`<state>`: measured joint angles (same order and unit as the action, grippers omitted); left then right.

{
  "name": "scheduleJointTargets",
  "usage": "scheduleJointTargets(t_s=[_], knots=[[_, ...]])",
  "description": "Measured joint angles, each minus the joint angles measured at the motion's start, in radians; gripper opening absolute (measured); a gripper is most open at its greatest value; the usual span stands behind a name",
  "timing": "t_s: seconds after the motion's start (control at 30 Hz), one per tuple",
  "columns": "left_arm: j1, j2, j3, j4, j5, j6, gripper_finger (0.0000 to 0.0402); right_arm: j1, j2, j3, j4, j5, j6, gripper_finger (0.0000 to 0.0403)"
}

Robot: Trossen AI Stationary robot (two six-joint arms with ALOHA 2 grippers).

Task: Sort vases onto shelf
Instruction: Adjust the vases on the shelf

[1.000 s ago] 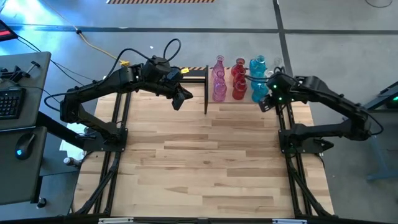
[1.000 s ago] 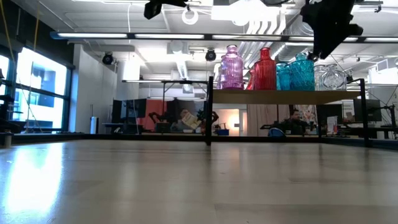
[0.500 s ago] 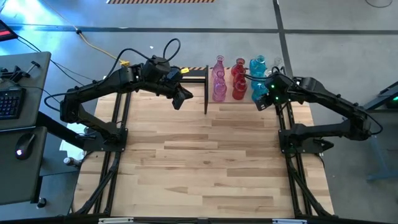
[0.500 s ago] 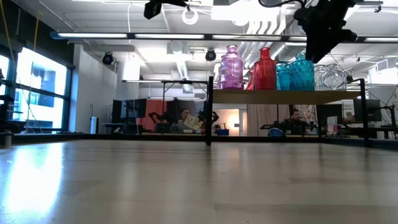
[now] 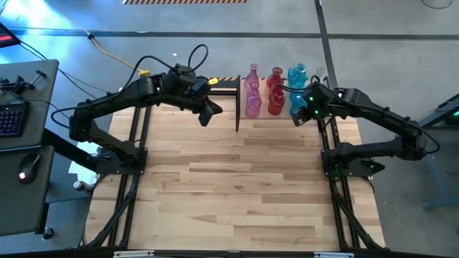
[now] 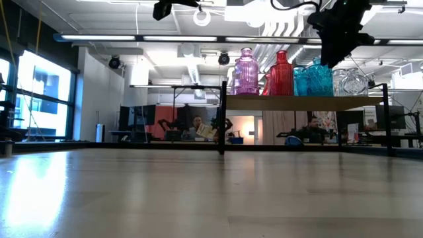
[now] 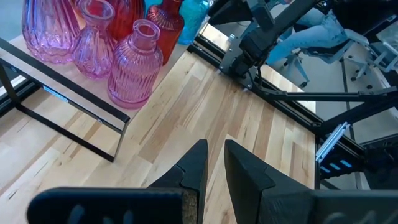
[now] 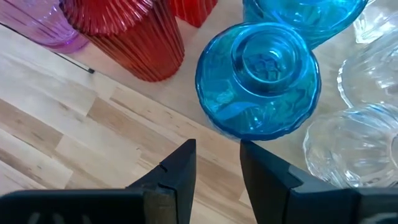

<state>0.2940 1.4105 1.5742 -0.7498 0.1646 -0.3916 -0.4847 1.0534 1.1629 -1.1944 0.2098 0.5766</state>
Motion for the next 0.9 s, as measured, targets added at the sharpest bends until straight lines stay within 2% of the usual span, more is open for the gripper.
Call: scheduleJointTargets(t_s=[0.9], knots=[[0.000, 0.000, 0.000, 0.000, 0.000, 0.000, 0.0045, 0.000, 0.001, 0.000, 0.004, 0.061, 0.000, 0.0117]])
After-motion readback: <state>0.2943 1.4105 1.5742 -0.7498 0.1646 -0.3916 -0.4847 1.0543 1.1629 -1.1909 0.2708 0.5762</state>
